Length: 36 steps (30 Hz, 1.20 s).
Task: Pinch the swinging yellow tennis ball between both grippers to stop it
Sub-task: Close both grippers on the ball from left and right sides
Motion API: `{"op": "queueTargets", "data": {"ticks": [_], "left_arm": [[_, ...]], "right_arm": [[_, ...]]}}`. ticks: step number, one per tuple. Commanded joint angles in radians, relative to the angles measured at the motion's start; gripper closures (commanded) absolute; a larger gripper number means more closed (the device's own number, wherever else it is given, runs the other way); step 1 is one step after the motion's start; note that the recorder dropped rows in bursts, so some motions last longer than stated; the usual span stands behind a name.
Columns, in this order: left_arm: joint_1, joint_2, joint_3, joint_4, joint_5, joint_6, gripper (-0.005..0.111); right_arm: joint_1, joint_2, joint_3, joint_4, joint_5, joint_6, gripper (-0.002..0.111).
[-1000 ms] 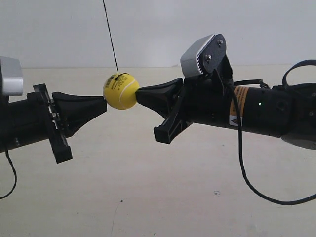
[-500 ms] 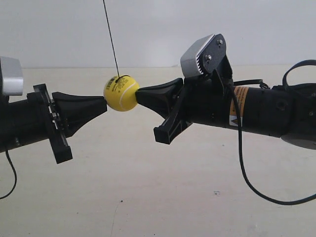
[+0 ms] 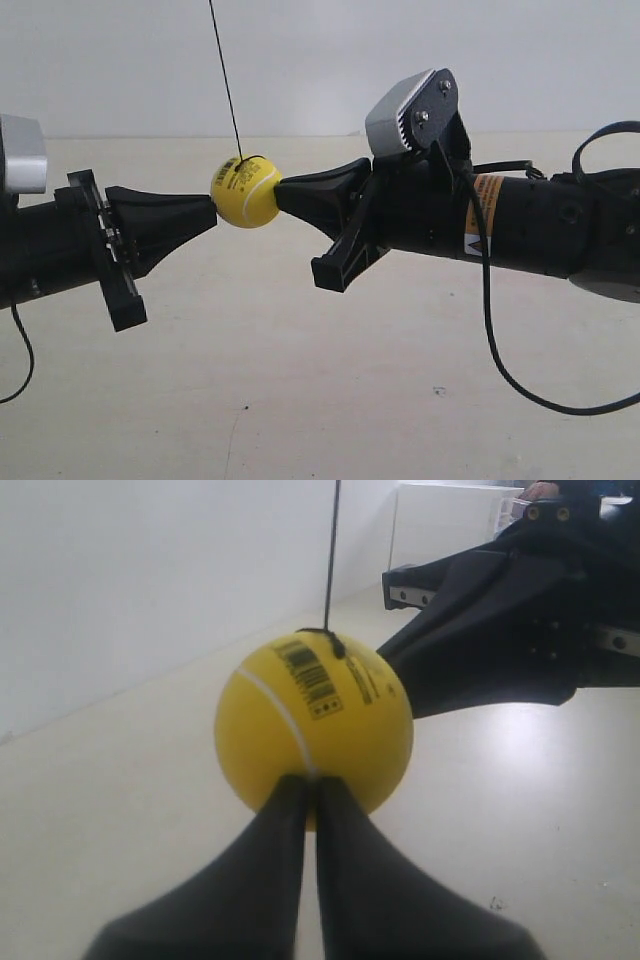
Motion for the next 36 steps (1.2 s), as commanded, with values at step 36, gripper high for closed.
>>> {"op": "queueTargets", "data": {"ticks": [36], "left_arm": [[0.000, 0.001, -0.005, -0.023, -0.015, 0.014, 0.102]], "right_arm": [[0.003, 0.001, -0.004, -0.006, -0.012, -0.012, 0.108]]}}
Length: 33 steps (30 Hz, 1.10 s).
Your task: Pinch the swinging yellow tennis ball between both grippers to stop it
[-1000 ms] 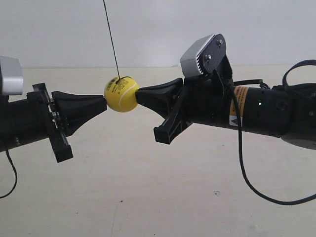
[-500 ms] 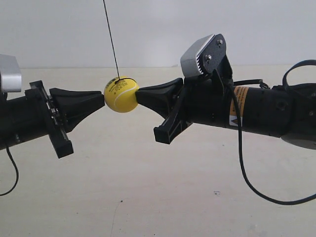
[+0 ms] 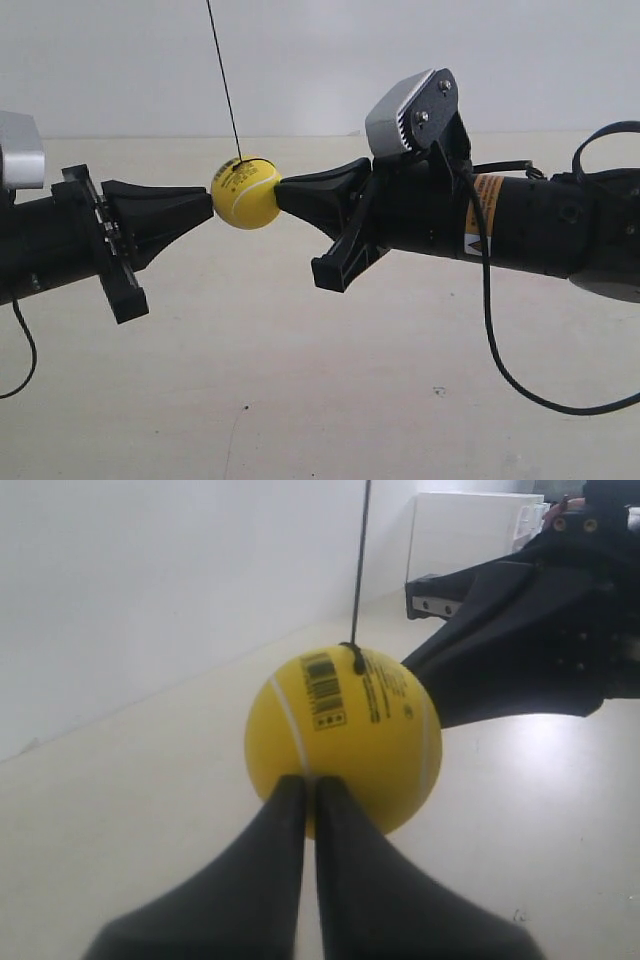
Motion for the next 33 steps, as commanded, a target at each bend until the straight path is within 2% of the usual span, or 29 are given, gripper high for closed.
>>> {"op": "queueTargets", "data": {"ticks": [1, 12, 16, 25, 33], "left_arm": [[0.000, 0.001, -0.005, 0.013, -0.015, -0.009, 0.102], [0.000, 0.001, -0.005, 0.010, -0.015, -0.009, 0.102], [0.000, 0.001, -0.005, -0.067, -0.015, -0.044, 0.102], [0.003, 0.001, -0.005, -0.357, 0.261, -0.057, 0.102], [0.003, 0.001, -0.005, -0.434, 0.329, -0.057, 0.102]], "right_arm": [[0.003, 0.001, -0.004, -0.006, -0.012, -0.010, 0.108], [0.001, 0.001, -0.004, -0.006, -0.004, -0.024, 0.108], [-0.001, -0.001, -0.004, 0.105, 0.100, -0.068, 0.108], [-0.001, -0.001, -0.004, 0.304, 0.266, -0.219, 0.108], [-0.001, -0.001, -0.004, 0.450, 0.354, -0.362, 0.108]]}}
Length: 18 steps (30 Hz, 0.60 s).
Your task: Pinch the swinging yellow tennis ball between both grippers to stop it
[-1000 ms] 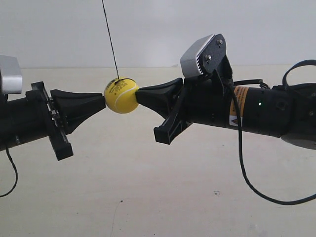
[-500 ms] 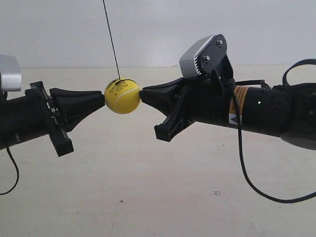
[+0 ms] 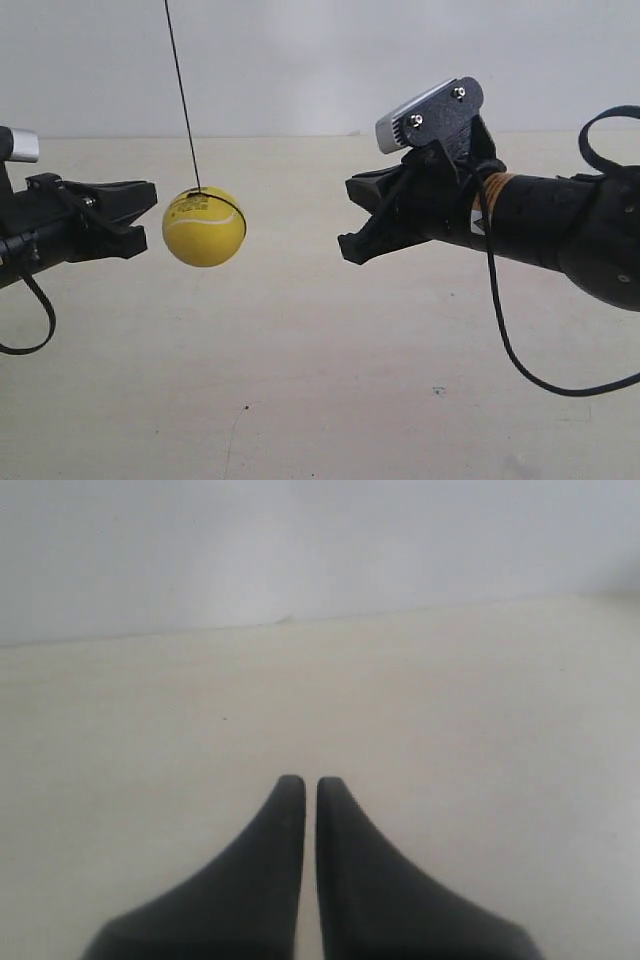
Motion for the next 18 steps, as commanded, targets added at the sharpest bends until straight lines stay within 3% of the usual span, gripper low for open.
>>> {"op": "queueTargets", "data": {"ticks": [1, 7, 12, 18], "left_arm": [[0.003, 0.001, -0.005, -0.030, 0.021, -0.009, 0.102], [0.003, 0.001, -0.005, 0.086, -0.067, -0.048, 0.102], [0.003, 0.001, -0.005, 0.270, -0.236, -0.078, 0.102], [0.012, -0.012, -0.005, 0.284, -0.229, -0.096, 0.102]], "right_arm": [[-0.001, -0.001, -0.004, 0.047, 0.025, -0.047, 0.108], [-0.001, -0.001, -0.004, -0.031, 0.017, 0.001, 0.108], [-0.001, -0.019, -0.004, -0.306, -0.078, 0.181, 0.108], [-0.001, -0.133, -0.005, -0.477, -0.077, 0.343, 0.108]]}}
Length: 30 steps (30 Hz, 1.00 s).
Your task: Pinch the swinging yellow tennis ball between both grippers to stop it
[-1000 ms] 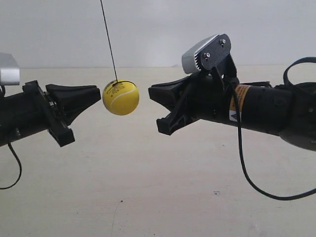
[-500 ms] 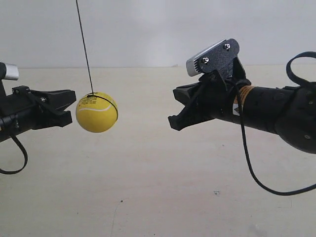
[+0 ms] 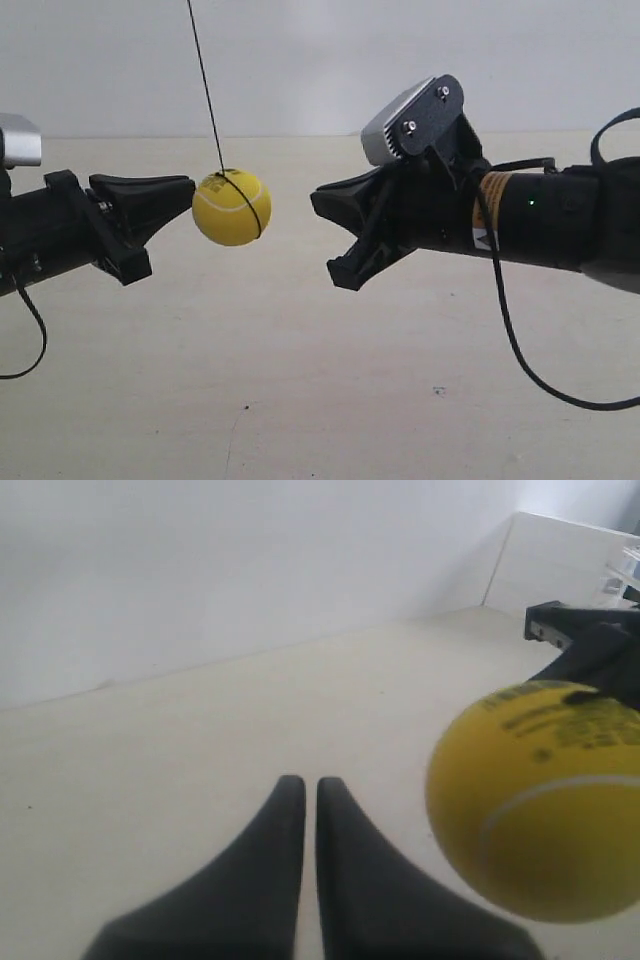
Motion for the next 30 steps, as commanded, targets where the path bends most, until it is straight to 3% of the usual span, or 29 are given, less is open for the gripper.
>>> {"op": "queueTargets", "data": {"ticks": [1, 6, 13, 21, 25, 30], "left_arm": [[0.016, -0.017, -0.005, 0.019, -0.002, -0.036, 0.102], [0.061, -0.023, -0.005, 0.107, -0.065, -0.106, 0.102], [0.058, -0.028, -0.021, 0.327, -0.095, -0.106, 0.102], [0.058, -0.028, -0.023, 0.335, -0.095, -0.106, 0.102], [0.058, -0.028, -0.023, 0.335, -0.095, -0.106, 0.102], [0.058, -0.028, -0.023, 0.328, -0.095, -0.090, 0.102]], "right_arm": [[-0.001, -0.104, -0.005, -0.130, 0.026, 0.108, 0.108], [-0.001, -0.147, -0.004, -0.217, -0.007, 0.198, 0.108], [-0.001, -0.139, -0.006, -0.313, -0.098, 0.266, 0.108], [-0.001, -0.094, -0.010, -0.388, -0.248, 0.344, 0.108], [-0.001, -0.031, -0.073, -0.534, -0.250, 0.481, 0.108], [-0.001, -0.019, -0.093, -0.581, -0.234, 0.512, 0.108]]}}
